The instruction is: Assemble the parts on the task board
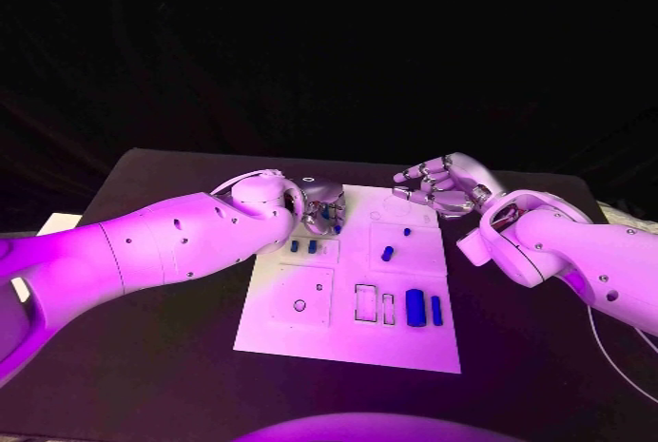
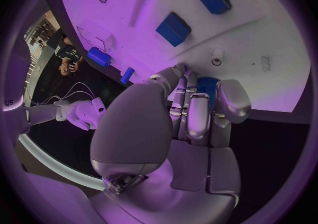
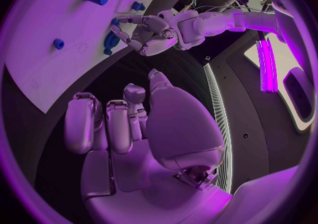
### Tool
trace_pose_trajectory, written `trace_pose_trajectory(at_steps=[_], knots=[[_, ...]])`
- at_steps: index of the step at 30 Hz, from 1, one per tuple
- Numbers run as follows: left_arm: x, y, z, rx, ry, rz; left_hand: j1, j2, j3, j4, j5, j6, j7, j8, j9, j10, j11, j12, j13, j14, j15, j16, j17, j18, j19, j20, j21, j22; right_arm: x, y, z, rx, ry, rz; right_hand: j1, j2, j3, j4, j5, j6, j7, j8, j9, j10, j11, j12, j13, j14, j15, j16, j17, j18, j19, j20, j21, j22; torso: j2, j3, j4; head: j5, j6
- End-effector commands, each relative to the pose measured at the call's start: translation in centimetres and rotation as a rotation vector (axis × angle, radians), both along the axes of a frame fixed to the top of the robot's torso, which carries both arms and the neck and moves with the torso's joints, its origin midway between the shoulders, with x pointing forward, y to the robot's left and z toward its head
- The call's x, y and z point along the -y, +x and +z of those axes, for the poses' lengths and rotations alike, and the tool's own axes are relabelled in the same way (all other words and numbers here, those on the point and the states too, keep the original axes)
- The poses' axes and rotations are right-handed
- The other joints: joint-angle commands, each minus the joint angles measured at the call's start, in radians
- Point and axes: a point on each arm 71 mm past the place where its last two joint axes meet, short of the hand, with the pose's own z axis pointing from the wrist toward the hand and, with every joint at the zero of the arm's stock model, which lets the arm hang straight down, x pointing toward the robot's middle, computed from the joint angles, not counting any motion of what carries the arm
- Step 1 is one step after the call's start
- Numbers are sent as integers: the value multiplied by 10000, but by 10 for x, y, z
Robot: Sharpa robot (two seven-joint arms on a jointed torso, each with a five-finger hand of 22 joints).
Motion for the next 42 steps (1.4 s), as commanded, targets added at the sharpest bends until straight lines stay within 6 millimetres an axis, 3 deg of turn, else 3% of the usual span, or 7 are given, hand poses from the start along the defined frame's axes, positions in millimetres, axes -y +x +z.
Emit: trace_pose_trajectory(at_steps=[1, 16, 23, 27, 35, 42], knots=[[1, -2, -5, -377, 286, 5, -60, -56, 95, 1, -22, 79, 14, -62, -23, 72, -4, -49, -18, 423, 30, 54, -27, -142, 65, 23, 85, 36, -2, -1, 0, -5, 4, 142, -6, 118, -48, -29, 41, 59, -15, 60, 13, 12, -28, 31, 16, 604, -74, -11, 710, 93, -9, -53, -43, 16, -1, -4, 2, -9, -14], [4, -3, -7, -492, 370, -62, -107, -113, 257, -91, -25, 26, 37, -189, -88, 154, 1, -118, -63, 413, 33, 88, -73, -155, 66, 24, 171, 130, -2, -1, 0, -11, 7, 155, -6, 118, -48, -29, 41, 59, -15, 60, 13, 12, -28, 31, 16, 604, -74, -11, 710, 93, -9, -53, -43, 16, -1, -5, 2, 22, -11], [5, -3, -7, -499, 361, -107, -254, -259, 458, -209, -33, -390, -62, -554, -279, 178, 2, -262, -134, 390, 38, 130, -162, -163, 51, 27, 252, 239, -2, -1, 0, -13, 6, 153, -6, 118, -48, -29, 41, 59, -15, 60, 13, 12, -28, 31, 16, 604, -74, -11, 710, 93, -9, -53, -43, 16, -1, -2, 6, 13, 1], [6, -4, -7, -531, 381, -136, -284, -287, 484, -229, -35, -443, -94, -591, -311, 150, 16, -300, -149, 383, 45, 129, -190, -168, 50, 33, 272, 262, -2, -1, 0, -14, 7, 158, -6, 118, -48, -29, 41, 59, -15, 60, 13, 12, -28, 31, 16, 604, -74, -11, 710, 93, -9, -53, -43, 16, -1, -4, 3, 12, -3], [7, -5, -7, -586, 409, -195, -299, -235, 612, -298, -31, -299, -78, -546, -331, 249, -7, -306, -149, 377, 35, 165, -209, -169, 44, 37, 302, 307, -2, -1, 0, -17, 6, 165, -4, 123, -48, -30, 43, 60, -15, 60, 13, 15, -28, 37, 18, 604, -74, -10, 712, 93, -8, -53, -42, 16, 3, -5, 5, 10, -3], [7, -5, -8, -632, 453, -194, -262, -74, 875, -472, -37, 182, -35, -390, -309, 757, -135, -220, -89, 370, -70, 218, -255, -185, 66, -36, 439, 450, -3, -1, 0, -21, 8, 174, 8, 146, -49, -36, 50, 65, -16, 61, 15, 26, -30, 58, 30, 607, -75, -7, 718, 92, -6, -56, -42, 18, -2, 0, 8, 18, -4]])
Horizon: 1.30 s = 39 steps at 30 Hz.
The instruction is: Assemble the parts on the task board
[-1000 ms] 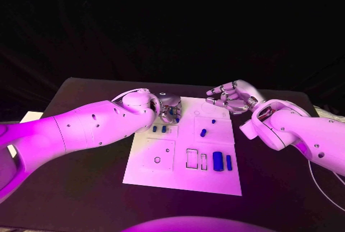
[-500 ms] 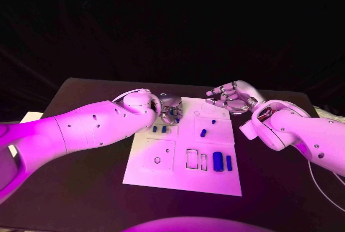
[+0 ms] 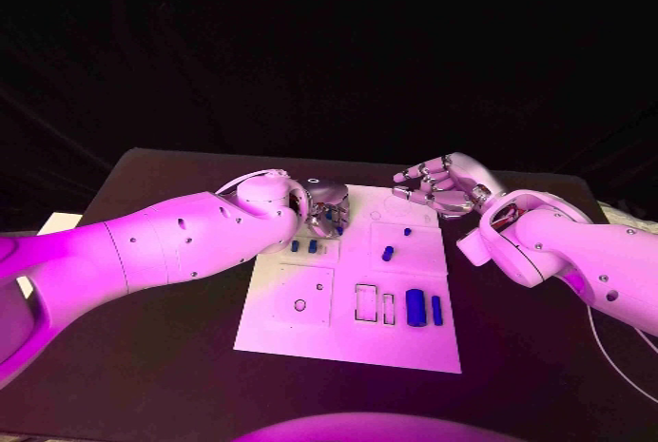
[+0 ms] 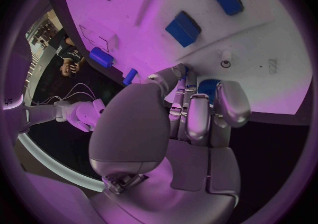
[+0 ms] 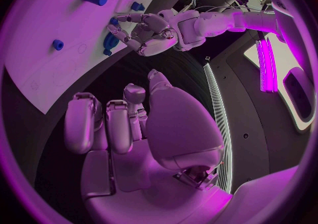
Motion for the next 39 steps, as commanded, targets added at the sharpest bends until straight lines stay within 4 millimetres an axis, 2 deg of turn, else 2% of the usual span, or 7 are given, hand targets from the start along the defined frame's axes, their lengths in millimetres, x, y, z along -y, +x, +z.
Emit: trace_pose_trajectory(at_steps=[1, 6, 13, 24, 33, 39], knots=[[0, -2, -7, -434, 316, -80, 18, 140, 130, -57, -41, 215, -13, 96, 20, 238, -26, 61, 42, 368, -82, 72, -30, -189, 70, -46, 79, 53, -2, -1, 0, -8, 0, 148, -46, 93, -49, -36, 51, 65, -16, 61, 9, 26, -30, 58, 9, 606, -75, -7, 712, 92, -6, -55, -42, 9, -3, 3, 3, 5, 2], [0, -2, -8, -419, 308, -58, 63, 249, 238, -208, -71, 502, -63, 178, 39, 575, -107, 95, 101, 361, -142, 92, -67, -205, 86, -100, 175, 150, -2, -1, 0, -5, 1, 147, -46, 93, -49, -36, 51, 65, -16, 61, 9, 26, -30, 58, 9, 606, -75, -7, 712, 92, -6, -55, -42, 9, -9, -1, 4, -6, 3], [-2, 0, -8, -317, 272, 71, 142, 358, 392, -406, -157, 658, -57, 179, 27, 760, -119, 45, 143, 353, -162, 112, -102, -222, 93, -134, 252, 235, -2, 0, 0, 1, 5, 153, -44, 100, -51, -37, 52, 69, -17, 62, 10, 27, -31, 60, 8, 604, -75, -17, 700, 92, -5, -56, -42, 9, -4, 2, -3, 0, 14], [-4, -4, -1, -253, -687, 135, -65, 338, 348, -435, -232, 747, -23, 152, 5, 836, -104, -39, 177, 349, -147, 135, -136, -250, 123, -132, 373, 348, -3, 0, 0, -1, 9, 171, -46, 106, -53, -34, 53, 72, -17, 63, 10, 35, -31, 74, 19, 604, -76, -18, 699, 91, -3, -56, -39, 16, -1, -6, 3, -2, 80], [-23, -9, 17, -77, -1706, 508, -106, 342, 337, -434, -233, 754, -15, 140, -2, 835, -99, -65, 181, 350, -144, 143, -138, -258, 134, -129, 411, 380, -2, 0, -1, -13, -1, 151, -46, 106, -53, -34, 53, 72, -17, 63, 10, 35, -31, 74, 19, 604, -76, -18, 699, 91, -3, -56, -39, 16, -16, 5, 20, 28, 129], [-40, -11, 26, 45, -2123, 822, -104, 342, 339, -442, -230, 758, -12, 138, -3, 836, -99, -70, 183, 351, -143, 149, -131, -264, 142, -129, 437, 401, 0, 0, -1, -25, -11, 125, -46, 106, -53, -34, 53, 72, -17, 63, 10, 35, -31, 74, 19, 604, -76, -18, 699, 91, -3, -56, -39, 16, -18, -5, 42, 48, 144]])
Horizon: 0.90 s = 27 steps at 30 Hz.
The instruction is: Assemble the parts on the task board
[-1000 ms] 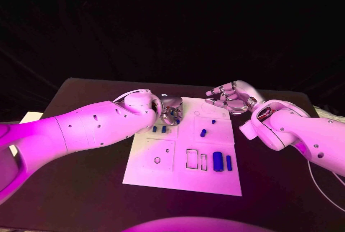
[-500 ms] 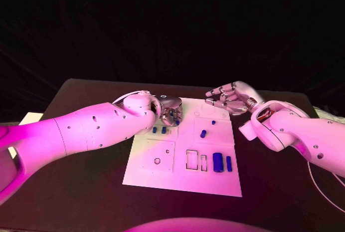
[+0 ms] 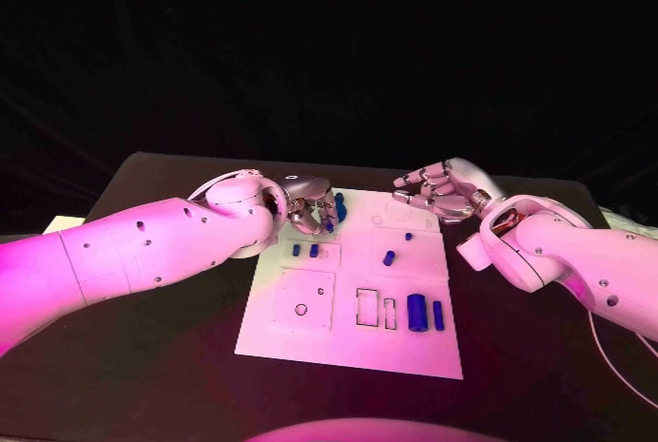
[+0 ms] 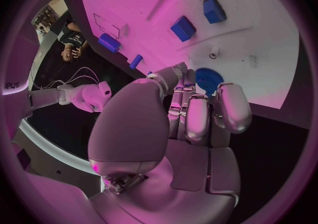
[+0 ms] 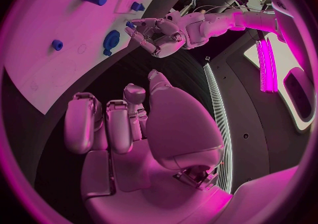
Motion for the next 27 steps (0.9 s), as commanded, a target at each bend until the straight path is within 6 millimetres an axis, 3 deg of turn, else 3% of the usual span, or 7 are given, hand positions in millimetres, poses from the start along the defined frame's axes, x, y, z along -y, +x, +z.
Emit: trace_pose_trajectory(at_steps=[1, 13, 27], knots=[[-7, -1, 6, 46, -722, 250, -94, 43, -32, -10, -63, 49, -10, 15, 13, 59, 5, -25, -5, 313, -32, 60, -4, -153, 35, -21, 40, 17, 0, -1, -1, -11, -6, 127, -6, 66, -25, -6, 53, 72, -17, 63, 15, 35, -31, 35, 10, 604, -76, -18, 703, 91, -3, -56, -39, 10, -3, -6, 28, 18, 10], [-34, 1, 4, -341, -435, 875, -208, -16, -90, -24, -67, 46, 12, -31, -13, 33, 32, -107, 2, 308, -12, 64, -40, -155, 35, -8, 46, 34, 0, 0, -1, -33, -18, 106, -6, 66, -25, -6, 53, 72, -17, 63, 15, 35, -31, 35, 10, 604, -76, -18, 703, 91, -3, -56, -39, 10, 8, -3, -8, 41, 16], [-38, 7, -4, -663, 135, 957, -224, -28, -102, -32, -69, 41, 12, -43, -20, 23, 35, -128, 2, 301, -8, 49, -75, -144, 16, -4, -8, -1, -1, -1, -1, -34, -4, 130, -6, 66, -25, -6, 53, 72, -17, 63, 15, 35, -31, 35, 10, 604, -76, -18, 703, 91, -3, -56, -39, 10, 22, 1, -19, 29, -43]])
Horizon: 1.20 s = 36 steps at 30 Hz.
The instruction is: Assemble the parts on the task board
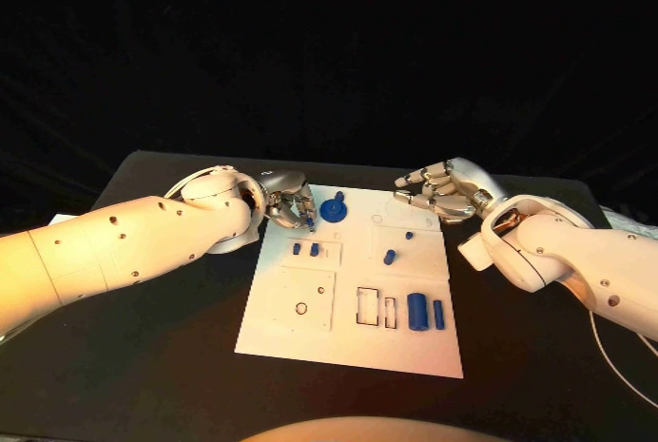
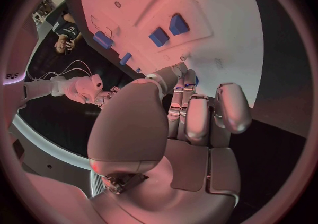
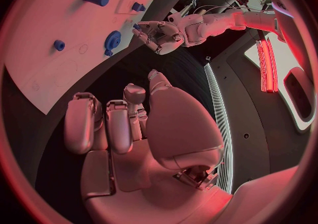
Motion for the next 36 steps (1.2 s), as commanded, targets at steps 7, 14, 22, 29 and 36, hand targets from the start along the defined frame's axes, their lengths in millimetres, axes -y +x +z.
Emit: trace_pose_trajectory(at_steps=[7, 14, 22, 29, 36], knots=[[4, 1, -5, -309, 380, -162, -102, -5, -82, -8, -70, 47, 11, -35, -11, 22, 38, -45, 6, 299, -6, 51, -10, -159, 11, -3, -19, -15, -2, -1, 0, -3, 4, 141, -7, 67, -25, -6, 53, 72, -17, 63, 9, 35, -31, 35, 12, 604, -76, -18, 705, 91, -3, -56, -39, 13, -11, 3, 14, -3, -34], [7, 1, -7, -390, 483, -209, -104, 0, -82, -9, -70, 52, 10, -34, -12, 25, 36, -47, 7, 297, -6, 48, -18, -156, 6, -2, -33, -24, -2, -1, 0, -5, 4, 142, -7, 67, -25, -6, 53, 72, -17, 63, 9, 35, -31, 35, 12, 604, -76, -18, 705, 91, -3, -56, -39, 13, -6, -2, 6, 6, -55], [9, 1, -8, -479, 603, -248, -102, 5, -81, -13, -69, 59, 7, -34, -12, 29, 34, -50, 9, 293, -6, 39, -35, -153, 2, -1, -44, -31, -2, -1, 0, -6, 5, 145, -7, 67, -25, -6, 53, 72, -17, 63, 9, 35, -31, 35, 12, 604, -76, -18, 705, 91, -3, -56, -39, 13, -10, -2, 18, -14, -52], [10, 0, -9, -600, 757, -273, -97, 20, -78, -25, -67, 79, -1, -31, -12, 44, 27, -53, 16, 290, -8, 40, -39, -155, 2, 0, -36, -21, -2, -1, 0, -4, 4, 143, -7, 67, -25, -6, 53, 72, -17, 63, 9, 35, -31, 35, 12, 604, -76, -18, 705, 91, -3, -56, -39, 13, -5, 0, 10, -13, -58], [10, 0, -10, -668, 898, -261, -97, 23, -79, -29, -68, 85, -2, -30, -13, 50, 25, -54, 18, 289, -9, 41, -39, -154, 0, 0, -37, -21, -1, -1, 0, -7, -1, 132, -7, 67, -25, -6, 53, 72, -17, 63, 9, 35, -31, 35, 12, 604, -76, -18, 705, 91, -3, -56, -39, 13, -2, 1, 8, -7, -81]])
